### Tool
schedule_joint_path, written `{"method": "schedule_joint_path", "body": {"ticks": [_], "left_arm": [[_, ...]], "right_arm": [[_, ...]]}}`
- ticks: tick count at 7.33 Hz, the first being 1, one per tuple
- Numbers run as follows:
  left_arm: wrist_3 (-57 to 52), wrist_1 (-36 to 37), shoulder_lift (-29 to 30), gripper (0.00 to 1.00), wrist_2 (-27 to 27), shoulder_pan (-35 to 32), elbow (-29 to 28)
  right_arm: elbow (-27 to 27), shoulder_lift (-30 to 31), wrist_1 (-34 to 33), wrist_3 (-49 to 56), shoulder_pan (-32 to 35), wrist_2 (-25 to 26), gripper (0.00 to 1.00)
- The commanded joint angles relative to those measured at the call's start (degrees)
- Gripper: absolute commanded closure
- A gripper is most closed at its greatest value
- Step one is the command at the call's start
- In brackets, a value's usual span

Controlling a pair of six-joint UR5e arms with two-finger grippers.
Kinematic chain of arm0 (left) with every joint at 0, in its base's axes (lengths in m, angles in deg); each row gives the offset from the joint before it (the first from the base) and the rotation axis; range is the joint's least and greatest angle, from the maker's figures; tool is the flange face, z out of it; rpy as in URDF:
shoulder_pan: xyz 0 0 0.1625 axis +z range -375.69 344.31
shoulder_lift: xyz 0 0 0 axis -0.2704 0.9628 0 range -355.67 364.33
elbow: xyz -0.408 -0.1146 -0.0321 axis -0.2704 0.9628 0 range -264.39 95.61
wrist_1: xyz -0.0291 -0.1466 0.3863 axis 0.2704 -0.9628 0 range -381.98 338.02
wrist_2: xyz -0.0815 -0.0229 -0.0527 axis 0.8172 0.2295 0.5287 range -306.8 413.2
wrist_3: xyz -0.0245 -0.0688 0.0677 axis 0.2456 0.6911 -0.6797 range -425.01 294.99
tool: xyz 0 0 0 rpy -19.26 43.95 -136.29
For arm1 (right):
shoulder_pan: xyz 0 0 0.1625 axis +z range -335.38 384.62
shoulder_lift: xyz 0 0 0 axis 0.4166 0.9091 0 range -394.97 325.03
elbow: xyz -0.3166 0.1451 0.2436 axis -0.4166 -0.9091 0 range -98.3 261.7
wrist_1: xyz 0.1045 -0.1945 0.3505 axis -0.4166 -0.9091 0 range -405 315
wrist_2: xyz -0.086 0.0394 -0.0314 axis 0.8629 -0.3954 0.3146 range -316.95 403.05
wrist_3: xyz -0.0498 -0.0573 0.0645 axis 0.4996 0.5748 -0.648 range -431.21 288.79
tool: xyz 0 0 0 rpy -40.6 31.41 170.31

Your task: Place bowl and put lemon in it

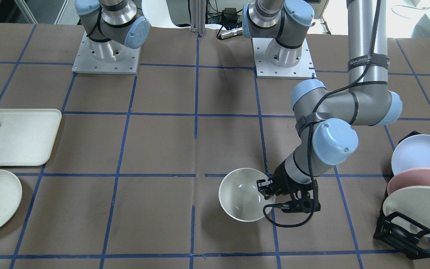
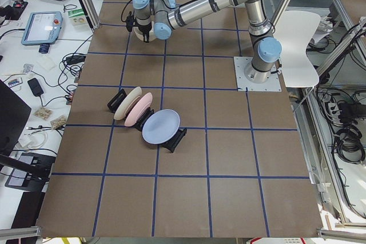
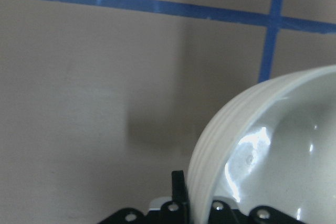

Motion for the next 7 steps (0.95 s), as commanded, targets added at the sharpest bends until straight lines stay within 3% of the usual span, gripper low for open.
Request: {"method": "schedule_joint_path", "body": {"ticks": [1, 5, 7], "left_arm": [[3.6, 0.9, -0.9, 1.00, 1.9, -5.5, 3.4], [9.0, 4.9, 0.8, 1.00, 3.3, -10.1, 6.4], [9.1, 6.3, 1.2, 1.00, 3.5, -10.1, 6.7]], "right_arm": [[0.1, 2.5, 2.8, -7.3, 7.2, -0.3, 0.82], [0.1, 0.6, 1.3, -23.3, 22.1, -1.0, 0.82], [0.1, -3.5, -5.3, -28.4, 27.9, -0.9, 0.82]]}}
